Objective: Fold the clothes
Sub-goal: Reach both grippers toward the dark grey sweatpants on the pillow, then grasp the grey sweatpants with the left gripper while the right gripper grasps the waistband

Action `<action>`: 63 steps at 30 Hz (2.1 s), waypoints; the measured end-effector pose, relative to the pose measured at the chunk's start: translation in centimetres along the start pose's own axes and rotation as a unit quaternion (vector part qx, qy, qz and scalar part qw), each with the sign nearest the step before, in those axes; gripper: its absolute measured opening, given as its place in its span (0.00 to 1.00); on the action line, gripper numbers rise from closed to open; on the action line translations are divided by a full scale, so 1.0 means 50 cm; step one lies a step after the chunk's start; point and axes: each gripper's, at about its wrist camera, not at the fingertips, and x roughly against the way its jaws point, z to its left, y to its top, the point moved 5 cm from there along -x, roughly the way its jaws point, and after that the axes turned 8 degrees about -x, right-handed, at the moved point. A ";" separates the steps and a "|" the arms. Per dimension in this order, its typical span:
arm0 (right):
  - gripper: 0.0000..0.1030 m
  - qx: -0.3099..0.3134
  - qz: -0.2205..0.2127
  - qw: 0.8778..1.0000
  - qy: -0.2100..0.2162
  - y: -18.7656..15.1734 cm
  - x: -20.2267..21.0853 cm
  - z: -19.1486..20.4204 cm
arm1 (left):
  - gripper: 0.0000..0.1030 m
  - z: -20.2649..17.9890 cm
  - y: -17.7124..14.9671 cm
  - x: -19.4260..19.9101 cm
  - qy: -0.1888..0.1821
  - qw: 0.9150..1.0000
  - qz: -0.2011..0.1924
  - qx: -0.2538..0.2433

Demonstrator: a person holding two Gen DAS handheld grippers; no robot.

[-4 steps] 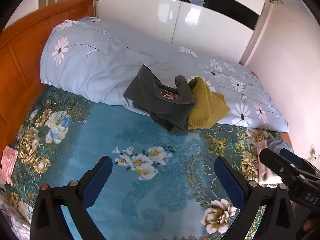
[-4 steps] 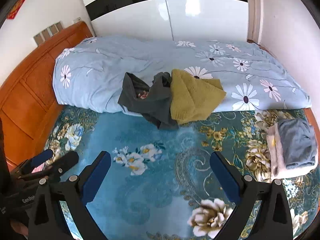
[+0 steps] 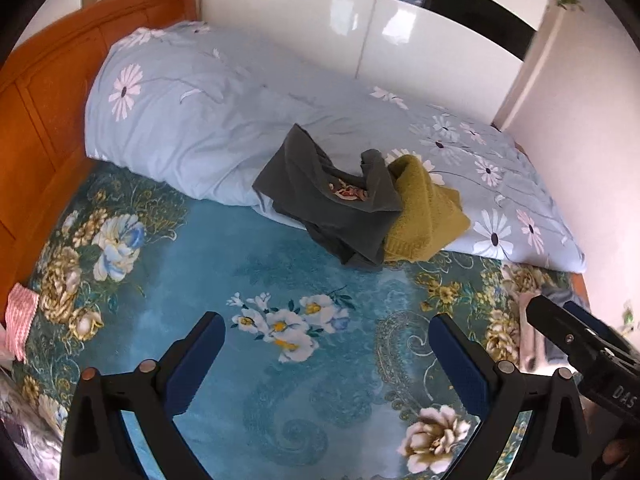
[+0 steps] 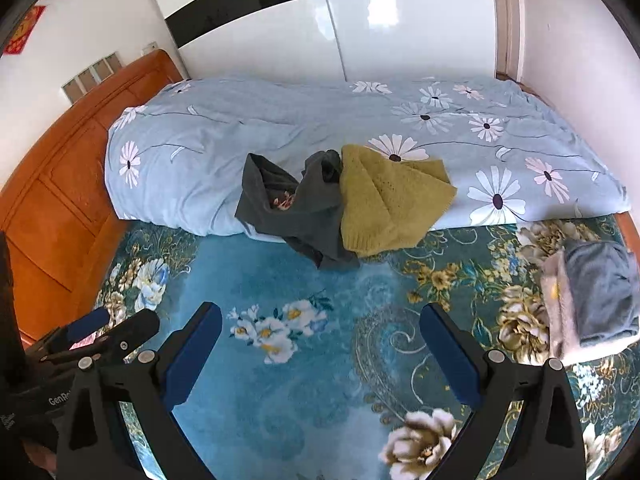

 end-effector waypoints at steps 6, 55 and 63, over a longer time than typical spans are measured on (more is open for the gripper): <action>0.97 0.009 0.060 0.998 -0.032 0.002 -0.028 0.014 | 1.00 0.051 0.001 -0.036 -0.039 0.998 0.018 0.033; 0.96 0.043 0.169 0.975 -0.135 0.090 -0.461 0.028 | 1.00 0.099 0.278 -0.616 -0.165 0.966 0.153 0.131; 0.96 -0.009 0.183 0.972 -0.144 0.008 -0.401 -0.033 | 0.89 0.054 0.276 -0.699 -0.198 0.925 0.236 0.222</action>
